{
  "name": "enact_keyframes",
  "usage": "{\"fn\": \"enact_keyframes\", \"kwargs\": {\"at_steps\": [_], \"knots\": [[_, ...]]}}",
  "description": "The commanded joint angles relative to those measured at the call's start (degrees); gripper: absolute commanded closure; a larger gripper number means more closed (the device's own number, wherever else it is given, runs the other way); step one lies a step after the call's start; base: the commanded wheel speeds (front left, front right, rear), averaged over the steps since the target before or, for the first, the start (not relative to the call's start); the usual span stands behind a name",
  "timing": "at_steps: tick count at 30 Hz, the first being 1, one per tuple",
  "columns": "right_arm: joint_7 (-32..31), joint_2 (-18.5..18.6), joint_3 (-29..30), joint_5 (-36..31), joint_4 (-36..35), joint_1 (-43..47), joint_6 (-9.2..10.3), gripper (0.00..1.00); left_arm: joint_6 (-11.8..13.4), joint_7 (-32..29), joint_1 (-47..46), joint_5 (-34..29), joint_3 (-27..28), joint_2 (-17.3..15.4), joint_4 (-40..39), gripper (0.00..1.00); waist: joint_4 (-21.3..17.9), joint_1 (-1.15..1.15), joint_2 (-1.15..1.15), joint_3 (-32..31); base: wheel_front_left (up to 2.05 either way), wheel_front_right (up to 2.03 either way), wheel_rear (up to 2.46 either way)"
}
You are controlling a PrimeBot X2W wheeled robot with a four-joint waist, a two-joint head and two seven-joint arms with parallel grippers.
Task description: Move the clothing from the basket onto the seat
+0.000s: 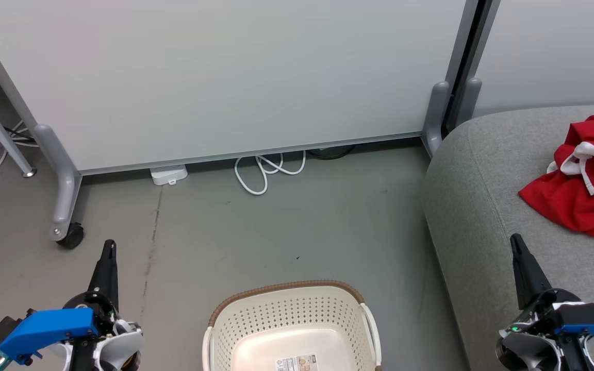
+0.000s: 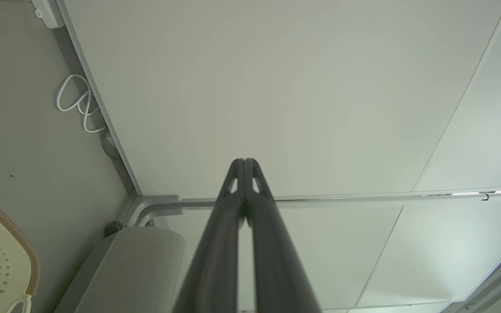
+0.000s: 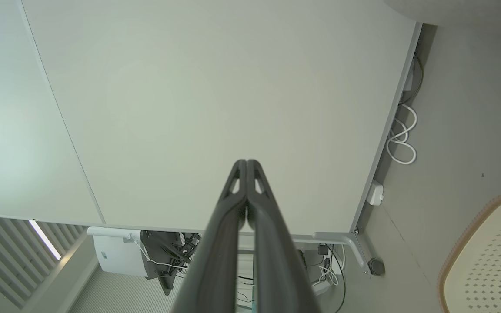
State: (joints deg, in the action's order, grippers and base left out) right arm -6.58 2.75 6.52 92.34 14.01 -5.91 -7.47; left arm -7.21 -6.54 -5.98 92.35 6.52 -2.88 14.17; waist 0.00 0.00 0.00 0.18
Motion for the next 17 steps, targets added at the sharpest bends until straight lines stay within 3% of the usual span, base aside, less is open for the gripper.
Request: {"fn": "enact_keyframes", "kwargs": {"at_steps": [1, 17], "knots": [[-0.14, 0.23, 0.08, 0.14, 0.08, -0.64, -0.04, 1.0, -0.52, -0.21, -0.56, 0.11, 0.15, 0.01, -0.19, 1.0, 0.0, 0.0, 0.0, 0.0, 0.0, 0.0, 0.0], [-0.14, 0.23, 0.07, 0.15, 0.07, -0.64, -0.04, 1.0, -0.52, -0.21, -0.56, 0.12, 0.15, 0.01, -0.19, 1.0, 0.0, 0.0, 0.0, 0.0, 0.0, 0.0, 0.0]]}}
